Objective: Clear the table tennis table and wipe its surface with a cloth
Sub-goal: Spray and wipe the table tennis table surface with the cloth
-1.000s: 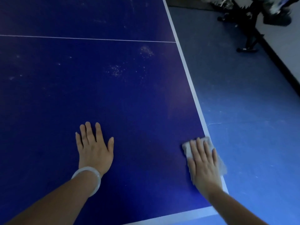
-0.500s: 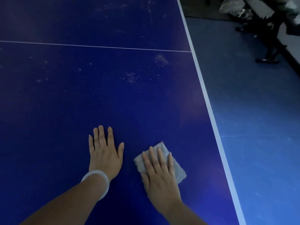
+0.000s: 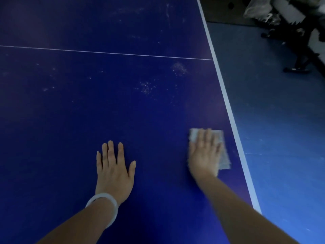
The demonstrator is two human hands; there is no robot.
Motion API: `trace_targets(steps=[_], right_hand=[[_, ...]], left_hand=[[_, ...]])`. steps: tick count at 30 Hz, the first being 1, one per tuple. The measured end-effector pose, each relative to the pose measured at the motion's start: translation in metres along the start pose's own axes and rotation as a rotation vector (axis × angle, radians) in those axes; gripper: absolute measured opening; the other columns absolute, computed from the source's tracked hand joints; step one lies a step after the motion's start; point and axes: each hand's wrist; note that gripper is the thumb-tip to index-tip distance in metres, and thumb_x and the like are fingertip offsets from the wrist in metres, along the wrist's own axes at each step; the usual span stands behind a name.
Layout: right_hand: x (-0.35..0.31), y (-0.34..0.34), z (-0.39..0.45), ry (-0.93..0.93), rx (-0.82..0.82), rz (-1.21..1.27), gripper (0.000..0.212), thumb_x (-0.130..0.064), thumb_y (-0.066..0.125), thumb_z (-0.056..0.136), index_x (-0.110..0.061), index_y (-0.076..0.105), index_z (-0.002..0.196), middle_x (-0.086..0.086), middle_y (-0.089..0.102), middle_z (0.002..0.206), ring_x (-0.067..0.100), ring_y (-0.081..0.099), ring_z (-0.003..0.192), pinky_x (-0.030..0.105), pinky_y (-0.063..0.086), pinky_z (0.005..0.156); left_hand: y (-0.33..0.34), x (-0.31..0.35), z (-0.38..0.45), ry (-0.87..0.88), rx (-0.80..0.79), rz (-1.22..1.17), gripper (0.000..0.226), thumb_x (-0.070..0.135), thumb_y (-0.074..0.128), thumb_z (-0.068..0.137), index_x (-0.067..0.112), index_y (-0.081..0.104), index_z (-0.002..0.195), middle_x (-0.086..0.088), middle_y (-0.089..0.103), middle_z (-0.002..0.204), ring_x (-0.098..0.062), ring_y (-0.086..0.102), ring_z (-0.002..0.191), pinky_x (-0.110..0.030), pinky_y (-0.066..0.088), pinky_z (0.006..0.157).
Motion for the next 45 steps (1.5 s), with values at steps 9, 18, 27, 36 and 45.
trace_targets(steps=[9,18,27,36,45], right_hand=[[0.015,-0.005,0.084,-0.295,-0.108,-0.075,0.063,-0.046,-0.001,0.096,-0.025,-0.011,0.155,0.001,-0.011,0.164,0.025,-0.016,0.149,0.054,-0.009,0.119],[0.082,-0.010,0.040,0.108,-0.111,0.048,0.059,-0.050,0.011,0.100,-0.035,-0.006,0.155,-0.009,-0.012,0.163,0.016,-0.019,0.148,0.060,0.004,0.118],[0.097,-0.001,-0.089,0.232,-0.058,0.033,0.062,-0.051,0.014,0.099,-0.031,0.000,0.156,-0.006,-0.005,0.164,0.017,-0.015,0.150,0.052,0.007,0.120],[0.105,0.007,-0.209,0.496,-0.024,0.097,0.061,-0.051,0.017,0.098,-0.035,0.001,0.155,-0.011,-0.005,0.163,0.011,-0.016,0.148,0.047,-0.002,0.121],[0.010,0.008,-0.220,0.557,-0.036,0.091,0.060,-0.044,0.026,0.102,-0.027,0.005,0.156,0.000,0.001,0.165,0.024,-0.004,0.151,0.051,-0.002,0.120]], left_hand=[[0.001,-0.001,-0.001,0.004,-0.007,0.017,0.076,0.056,0.009,0.096,0.006,0.020,0.153,-0.022,0.015,0.159,-0.034,0.007,0.149,-0.052,0.011,0.121],[-0.003,0.001,-0.002,0.015,-0.013,0.010,0.077,0.054,0.010,0.095,0.005,0.019,0.153,-0.024,0.014,0.159,-0.036,0.007,0.149,-0.053,0.008,0.121],[-0.004,0.000,-0.003,0.011,-0.055,-0.012,0.077,0.053,0.011,0.095,0.005,0.009,0.155,-0.024,0.004,0.160,-0.036,-0.003,0.149,-0.052,0.002,0.121],[-0.006,-0.009,-0.002,0.065,-0.048,-0.124,0.075,0.051,0.030,0.098,0.005,0.012,0.154,-0.025,0.003,0.160,-0.038,-0.002,0.149,-0.050,-0.004,0.120],[-0.023,-0.108,-0.013,0.416,-0.130,-0.156,0.059,0.037,0.037,0.100,0.014,0.028,0.153,-0.017,0.016,0.160,-0.032,0.013,0.148,-0.048,0.011,0.121]])
Point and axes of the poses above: each hand's wrist, its own z-axis towards the middle knuckle, its own y-axis out of the palm, x = y × z
